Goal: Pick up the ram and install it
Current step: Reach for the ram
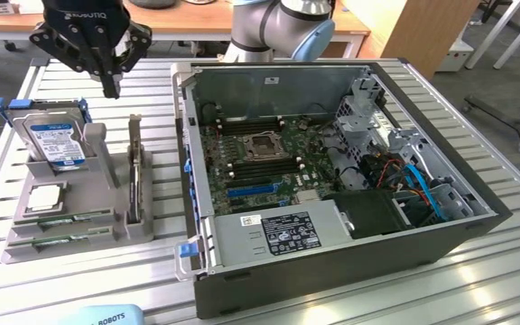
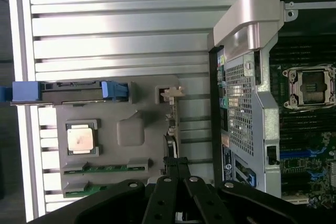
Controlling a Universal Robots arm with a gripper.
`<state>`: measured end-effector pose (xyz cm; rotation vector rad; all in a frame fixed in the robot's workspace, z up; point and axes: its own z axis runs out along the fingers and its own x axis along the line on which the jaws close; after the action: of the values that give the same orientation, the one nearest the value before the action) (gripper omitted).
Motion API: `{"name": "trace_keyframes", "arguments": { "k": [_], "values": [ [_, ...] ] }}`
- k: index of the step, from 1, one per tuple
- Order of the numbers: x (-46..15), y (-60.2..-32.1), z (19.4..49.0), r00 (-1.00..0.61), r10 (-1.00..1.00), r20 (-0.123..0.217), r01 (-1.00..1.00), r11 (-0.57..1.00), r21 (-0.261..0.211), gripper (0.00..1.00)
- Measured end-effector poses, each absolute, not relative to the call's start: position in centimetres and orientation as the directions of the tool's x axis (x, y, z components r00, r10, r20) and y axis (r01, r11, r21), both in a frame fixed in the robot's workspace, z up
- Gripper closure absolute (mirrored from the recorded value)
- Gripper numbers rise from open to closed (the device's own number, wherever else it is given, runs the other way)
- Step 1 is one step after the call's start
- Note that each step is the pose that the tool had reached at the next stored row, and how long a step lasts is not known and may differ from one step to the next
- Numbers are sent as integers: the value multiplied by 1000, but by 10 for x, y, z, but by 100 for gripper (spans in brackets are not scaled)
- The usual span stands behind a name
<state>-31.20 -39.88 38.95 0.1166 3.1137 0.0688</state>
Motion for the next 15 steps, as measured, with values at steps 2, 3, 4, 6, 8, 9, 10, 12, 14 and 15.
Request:
{"name": "trace_keyframes", "arguments": {
  "k": [2,3,4,6,8,9,10,12,14,15],
  "values": [
    [-316,-399,389,-997,75,-23,74,996,45,90],
    [-318,-399,389,-997,75,-23,74,996,45,90],
    [-320,-399,389,-997,75,-23,74,996,45,90],
    [-325,-399,389,-997,75,-23,74,996,45,90],
    [-329,-399,389,-997,75,-23,74,996,45,90],
    [-331,-399,389,-997,75,-23,74,996,45,90],
    [-334,-399,389,-997,75,-23,74,996,45,90],
    [-338,-399,389,-997,75,-23,74,996,45,90],
    [-343,-399,389,-997,75,-23,74,996,45,90],
    [-345,-399,389,-997,75,-23,74,996,45,90]
  ]
}}
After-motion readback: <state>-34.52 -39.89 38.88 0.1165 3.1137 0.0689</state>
